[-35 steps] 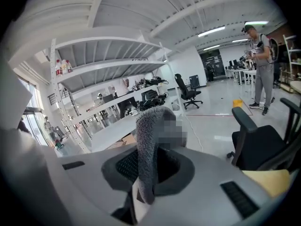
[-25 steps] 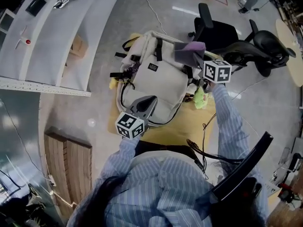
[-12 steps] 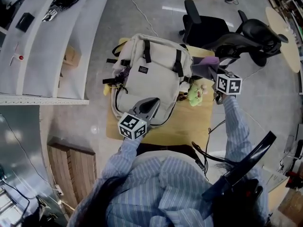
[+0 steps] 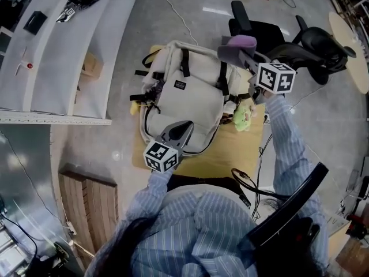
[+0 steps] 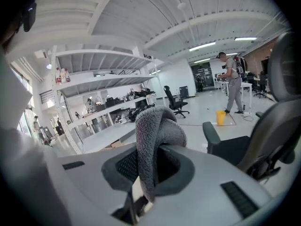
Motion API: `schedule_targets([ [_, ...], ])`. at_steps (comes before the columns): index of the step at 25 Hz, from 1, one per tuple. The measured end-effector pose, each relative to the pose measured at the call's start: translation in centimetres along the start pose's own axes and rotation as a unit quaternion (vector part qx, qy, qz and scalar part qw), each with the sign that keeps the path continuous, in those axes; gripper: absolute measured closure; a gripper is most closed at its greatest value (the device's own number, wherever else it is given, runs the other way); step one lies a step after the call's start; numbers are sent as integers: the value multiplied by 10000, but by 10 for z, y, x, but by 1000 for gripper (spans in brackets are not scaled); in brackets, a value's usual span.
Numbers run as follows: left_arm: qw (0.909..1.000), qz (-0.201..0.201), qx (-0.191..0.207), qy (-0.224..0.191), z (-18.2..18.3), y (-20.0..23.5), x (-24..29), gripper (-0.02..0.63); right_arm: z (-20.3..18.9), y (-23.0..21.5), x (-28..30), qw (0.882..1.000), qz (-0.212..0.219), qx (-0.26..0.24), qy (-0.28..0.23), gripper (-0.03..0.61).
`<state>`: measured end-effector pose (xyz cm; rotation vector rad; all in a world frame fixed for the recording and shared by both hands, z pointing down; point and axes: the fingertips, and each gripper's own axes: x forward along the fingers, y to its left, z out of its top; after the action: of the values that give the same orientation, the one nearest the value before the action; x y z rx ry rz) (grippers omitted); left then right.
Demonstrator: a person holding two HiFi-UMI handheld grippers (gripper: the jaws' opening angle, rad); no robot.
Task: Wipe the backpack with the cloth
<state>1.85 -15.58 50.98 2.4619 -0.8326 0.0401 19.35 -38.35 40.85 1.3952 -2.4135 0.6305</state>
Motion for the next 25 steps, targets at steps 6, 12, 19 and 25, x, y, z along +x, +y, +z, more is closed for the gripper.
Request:
schedule_targets([
  [6,9998,159,-78,-76,0,6,-10,601,28,60,87,9989,475,-55,-18,537],
  [12,9991,374,-174,-108,-6,13,-26,601,26,71,142,9967,507,629,8,537],
  [19,9977,613,-257,-137,-10,28,-39,601,-20,13,126,9978,-174,373,524,537],
  [25,9983,529,-209,-88,-9,25,-30,601,-58,-51,66,9930,-730,641,677,537],
])
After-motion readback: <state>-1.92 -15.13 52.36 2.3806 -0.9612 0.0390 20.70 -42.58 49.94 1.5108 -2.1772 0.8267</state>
